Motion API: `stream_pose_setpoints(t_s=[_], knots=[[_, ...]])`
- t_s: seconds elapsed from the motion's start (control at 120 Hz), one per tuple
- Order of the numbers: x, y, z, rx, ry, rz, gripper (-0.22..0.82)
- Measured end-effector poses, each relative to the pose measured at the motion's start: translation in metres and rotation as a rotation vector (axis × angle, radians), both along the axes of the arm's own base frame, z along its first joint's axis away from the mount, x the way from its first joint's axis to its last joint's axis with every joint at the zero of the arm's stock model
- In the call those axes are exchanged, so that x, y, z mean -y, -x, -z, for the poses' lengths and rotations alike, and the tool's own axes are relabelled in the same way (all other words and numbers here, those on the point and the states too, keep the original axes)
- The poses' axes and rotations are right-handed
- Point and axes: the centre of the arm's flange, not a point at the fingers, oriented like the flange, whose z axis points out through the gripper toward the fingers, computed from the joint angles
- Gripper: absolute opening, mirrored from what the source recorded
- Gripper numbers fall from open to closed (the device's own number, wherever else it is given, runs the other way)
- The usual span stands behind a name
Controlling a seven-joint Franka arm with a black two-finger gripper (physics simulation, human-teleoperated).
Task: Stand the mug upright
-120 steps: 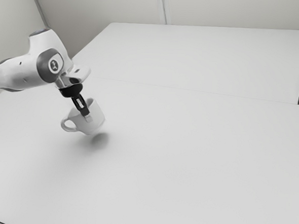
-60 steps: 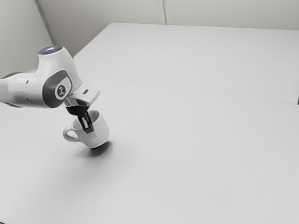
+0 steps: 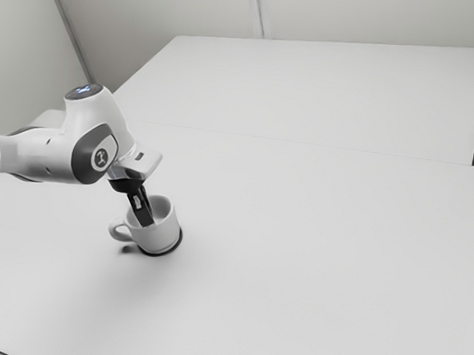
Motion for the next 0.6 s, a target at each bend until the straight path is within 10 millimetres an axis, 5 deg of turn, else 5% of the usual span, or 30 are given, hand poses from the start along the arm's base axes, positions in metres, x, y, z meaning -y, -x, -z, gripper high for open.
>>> stream_pose_setpoints(t_s=[0.267,0.367,0.533,0.6], knots=[[-0.001,-0.006,-0.028,0.025,0.01,-0.105,0.53],[0.003,-0.018,-0.072,0.057,0.023,-0.206,0.56],[0.017,-0.049,-0.183,0.138,0.049,-0.308,0.58],[0.023,-0.058,-0.205,0.127,0.067,-0.338,0.59]])
